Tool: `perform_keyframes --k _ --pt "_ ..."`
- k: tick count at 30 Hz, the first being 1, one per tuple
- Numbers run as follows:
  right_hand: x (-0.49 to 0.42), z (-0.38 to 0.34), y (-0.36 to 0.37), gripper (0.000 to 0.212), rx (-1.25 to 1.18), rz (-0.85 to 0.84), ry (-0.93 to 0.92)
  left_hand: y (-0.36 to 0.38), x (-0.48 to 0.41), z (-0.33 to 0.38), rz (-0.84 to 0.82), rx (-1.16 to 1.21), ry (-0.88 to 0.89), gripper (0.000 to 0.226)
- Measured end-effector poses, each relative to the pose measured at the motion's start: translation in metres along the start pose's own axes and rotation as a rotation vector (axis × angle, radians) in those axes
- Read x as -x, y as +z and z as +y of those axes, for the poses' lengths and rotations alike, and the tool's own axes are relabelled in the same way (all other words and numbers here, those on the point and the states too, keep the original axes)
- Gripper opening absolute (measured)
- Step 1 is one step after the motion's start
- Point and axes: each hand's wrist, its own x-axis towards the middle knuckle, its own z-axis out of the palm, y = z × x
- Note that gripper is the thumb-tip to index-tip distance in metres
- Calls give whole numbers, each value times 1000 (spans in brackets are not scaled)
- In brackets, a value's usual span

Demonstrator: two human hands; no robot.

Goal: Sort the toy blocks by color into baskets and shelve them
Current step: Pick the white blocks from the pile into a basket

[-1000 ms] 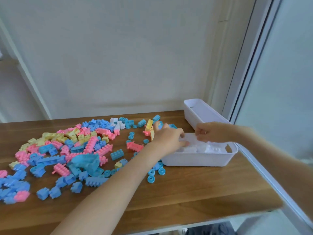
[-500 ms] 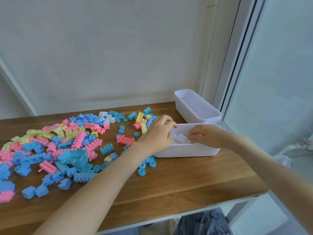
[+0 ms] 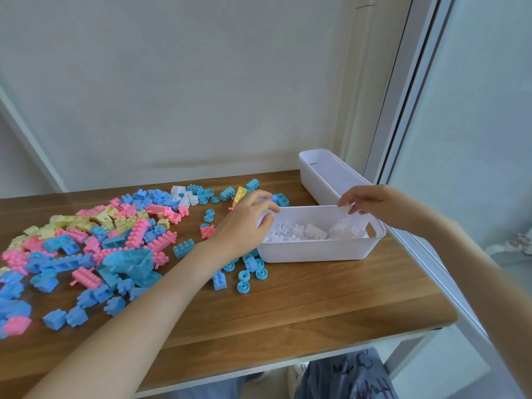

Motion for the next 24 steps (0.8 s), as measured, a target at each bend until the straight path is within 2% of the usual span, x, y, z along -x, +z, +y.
perform_keyframes --k 4,7,10,12,15,18,21,24 --pt "2 0 2 39 136 -96 30 -2 5 -2 -15 -14 -9 26" --pt "5 3 4 30 182 -83 43 0 7 -3 -36 -47 -29 27" --pt "6 7 3 19 302 -28 -8 2 5 -1 -179 -113 -86 31" --pt "5 10 0 19 421 -26 -10 1 2 1 -269 -144 -107 32" --pt "4 15 -2 19 527 -31 51 0 0 2 -309 -160 -115 33" --pt "3 17 -3 16 472 6 22 -1 1 2 -310 -133 -124 33" --pt "1 16 -2 18 465 -74 31 -2 3 2 -298 -103 -130 33" --pt "-2 16 5 20 635 -155 50 -2 3 2 -295 -113 -124 33"
